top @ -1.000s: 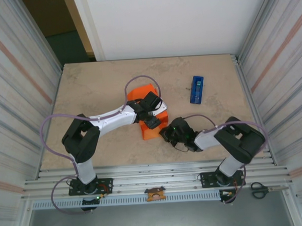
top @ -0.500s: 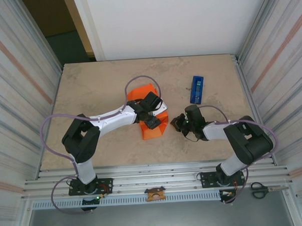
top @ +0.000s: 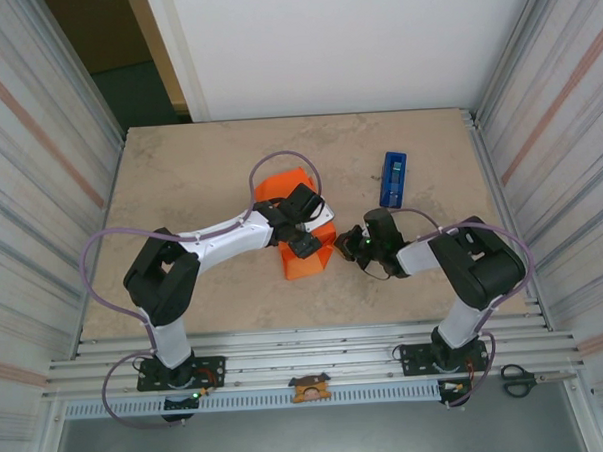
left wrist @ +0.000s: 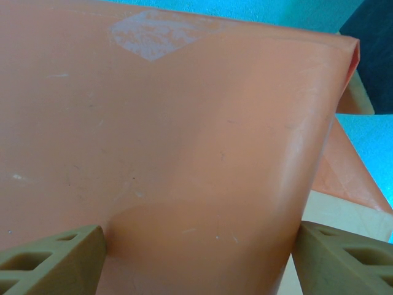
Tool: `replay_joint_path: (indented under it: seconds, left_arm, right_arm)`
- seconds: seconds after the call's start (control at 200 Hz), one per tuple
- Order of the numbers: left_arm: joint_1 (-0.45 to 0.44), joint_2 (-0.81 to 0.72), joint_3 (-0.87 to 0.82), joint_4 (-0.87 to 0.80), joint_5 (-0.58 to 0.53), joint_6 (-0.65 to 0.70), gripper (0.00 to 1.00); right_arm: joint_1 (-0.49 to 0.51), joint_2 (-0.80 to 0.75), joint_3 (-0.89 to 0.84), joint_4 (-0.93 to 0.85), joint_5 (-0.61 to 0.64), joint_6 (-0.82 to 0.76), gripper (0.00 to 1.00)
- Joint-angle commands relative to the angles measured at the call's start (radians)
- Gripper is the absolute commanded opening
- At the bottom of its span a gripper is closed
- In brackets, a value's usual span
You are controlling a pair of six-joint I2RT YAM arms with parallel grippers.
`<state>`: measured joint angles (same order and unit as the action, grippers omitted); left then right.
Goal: Wrap the gift box in paper
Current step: Fold the wrapping paper around the gift box.
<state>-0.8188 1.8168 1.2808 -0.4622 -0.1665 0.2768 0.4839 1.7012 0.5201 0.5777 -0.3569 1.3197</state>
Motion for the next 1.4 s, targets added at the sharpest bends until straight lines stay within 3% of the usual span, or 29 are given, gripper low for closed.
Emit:
replay_joint_path:
  seconds: [0.0,0.281,0.586,0.947,1.393]
  left_arm:
    - [-0.01,0.052,-0.025,-0.108,0.052,-0.005,0.79]
    - [-0.01,0.052,-0.025,-0.113,0.051,-0.004,0.79]
    - [-0.01,0.064,-0.017,-0.111,0.072,-0.005,0.78]
    - [-0.009,0.06,-0.013,-0.123,0.071,-0.008,0.78]
    - [-0.01,0.067,-0.008,-0.121,0.083,-0.018,0.77]
  right_arm:
    - [0.001,0.03,0.009,0.033,0.006,0.01,0.0]
    - [0.024,-0.041,0.023,-0.127,0.069,-0.006,0.0]
    - [0.032,0.008,0.024,0.019,0.032,0.036,0.0]
    - [0.077,-0.019,0.026,-0.153,0.125,0.022,0.0]
    - [0.13,-0.074,-0.047,-0.09,0.11,0.073,0.0]
